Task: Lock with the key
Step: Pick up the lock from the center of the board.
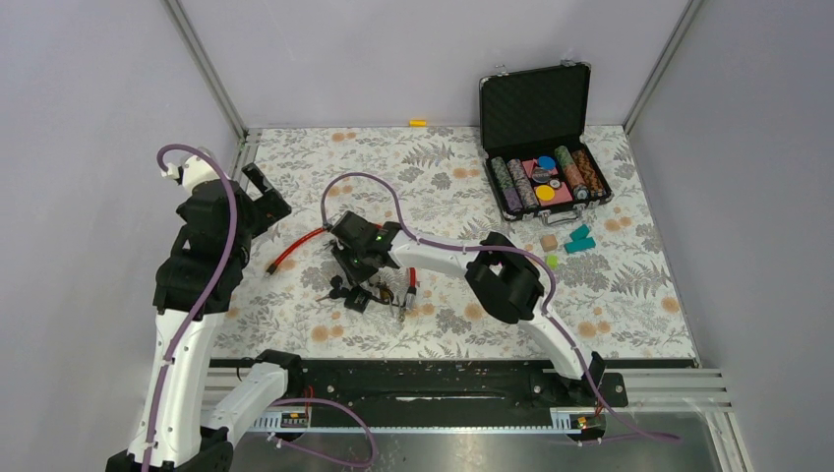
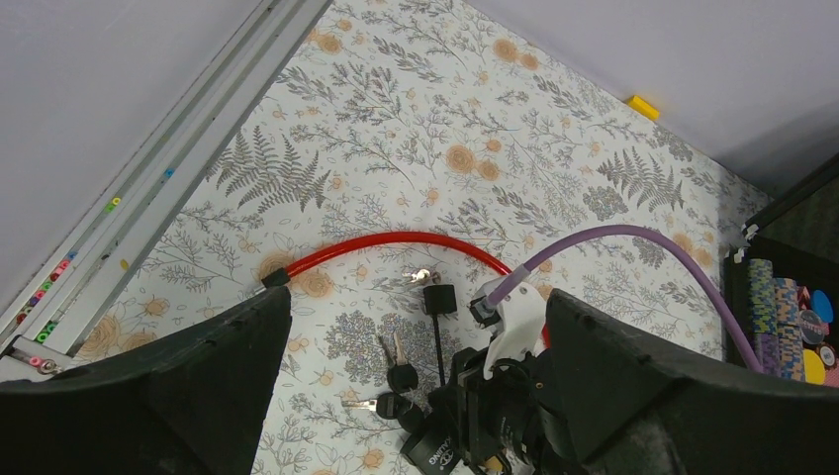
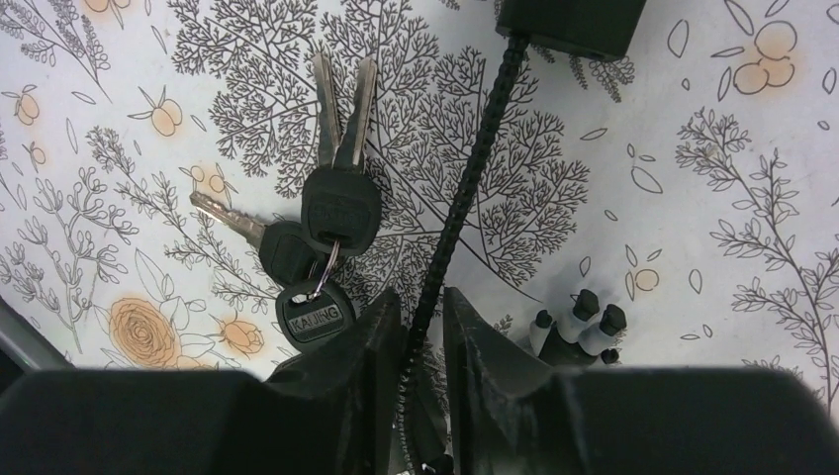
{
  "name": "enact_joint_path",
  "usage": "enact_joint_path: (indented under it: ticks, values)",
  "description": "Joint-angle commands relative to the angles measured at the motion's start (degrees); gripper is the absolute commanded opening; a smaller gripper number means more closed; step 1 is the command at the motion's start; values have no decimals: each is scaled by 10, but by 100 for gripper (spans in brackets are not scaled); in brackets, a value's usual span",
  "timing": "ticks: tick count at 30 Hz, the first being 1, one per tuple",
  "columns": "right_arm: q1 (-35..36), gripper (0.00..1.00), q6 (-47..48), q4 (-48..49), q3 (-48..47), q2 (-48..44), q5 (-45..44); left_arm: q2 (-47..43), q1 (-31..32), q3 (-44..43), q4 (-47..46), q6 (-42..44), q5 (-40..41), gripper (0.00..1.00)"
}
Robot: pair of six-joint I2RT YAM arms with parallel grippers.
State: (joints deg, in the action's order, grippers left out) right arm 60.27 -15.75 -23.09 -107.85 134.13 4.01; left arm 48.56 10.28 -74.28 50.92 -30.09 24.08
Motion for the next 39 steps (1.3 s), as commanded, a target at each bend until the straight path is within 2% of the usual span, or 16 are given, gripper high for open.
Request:
enact_joint_path:
  ticks: [1, 6, 12, 22, 25, 31, 33, 39]
  values:
    - [2, 21, -10, -8, -27, 1, -15, 2, -3, -10, -11, 1, 4, 99]
    - [1, 0, -4, -9, -27, -28, -32, 2, -3, -8, -12, 2, 3, 99]
    - [-15, 0, 11, -32, -50, -104, -21, -1, -3, -5, -29, 13, -20, 99]
    - [-83, 0, -86, -51, -62, -237, 115, -8, -3, -5, -65, 37, -49, 99]
    - [-94, 0, -89, -61, -70, -255, 134, -5, -3, 4, -91, 47, -89, 99]
    - [-127, 0, -40, -121, -77, -309, 162, -2, -3, 32, -168, 116, -235, 99]
    - [-142, 0, -11, -145, -71, -333, 180, 0, -3, 40, -198, 155, -323, 99]
    - [-171, 0, 110, -260, -65, -401, 250, 60, -2, 28, -241, 303, -662, 99]
